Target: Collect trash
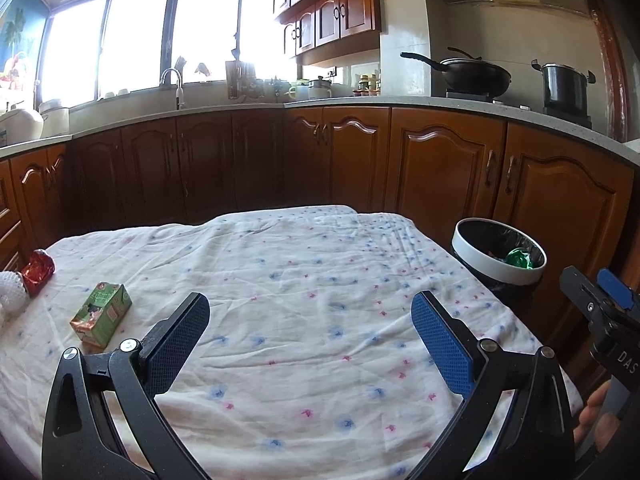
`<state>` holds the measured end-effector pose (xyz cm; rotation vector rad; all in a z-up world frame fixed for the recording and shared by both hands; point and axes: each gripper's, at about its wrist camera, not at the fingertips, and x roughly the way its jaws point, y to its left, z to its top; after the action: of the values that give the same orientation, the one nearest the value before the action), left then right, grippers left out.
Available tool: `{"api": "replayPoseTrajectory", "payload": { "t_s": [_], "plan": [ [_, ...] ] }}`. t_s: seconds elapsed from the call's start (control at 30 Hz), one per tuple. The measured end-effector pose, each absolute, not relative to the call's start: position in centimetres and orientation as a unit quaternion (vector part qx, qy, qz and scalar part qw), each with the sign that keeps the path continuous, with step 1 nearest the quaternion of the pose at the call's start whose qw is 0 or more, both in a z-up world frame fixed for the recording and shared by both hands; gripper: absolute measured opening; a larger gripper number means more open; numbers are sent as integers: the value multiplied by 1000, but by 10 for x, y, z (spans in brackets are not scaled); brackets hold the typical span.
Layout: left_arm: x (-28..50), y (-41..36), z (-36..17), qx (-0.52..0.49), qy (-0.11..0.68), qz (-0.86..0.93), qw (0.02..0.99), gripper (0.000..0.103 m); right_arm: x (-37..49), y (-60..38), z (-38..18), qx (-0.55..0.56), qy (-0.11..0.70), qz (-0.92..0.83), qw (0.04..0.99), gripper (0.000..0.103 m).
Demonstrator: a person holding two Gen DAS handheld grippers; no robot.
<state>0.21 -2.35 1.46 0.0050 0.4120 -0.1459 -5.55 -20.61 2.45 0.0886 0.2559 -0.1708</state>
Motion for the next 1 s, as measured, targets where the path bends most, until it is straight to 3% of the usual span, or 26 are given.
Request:
{"api": "replayPoseTrajectory", "payload": {
  "t_s": [1.0],
  "plan": [
    [1, -24, 15, 10, 203, -67, 977, 103, -57, -206, 27, 51, 130, -79, 987, 103]
  ]
}}
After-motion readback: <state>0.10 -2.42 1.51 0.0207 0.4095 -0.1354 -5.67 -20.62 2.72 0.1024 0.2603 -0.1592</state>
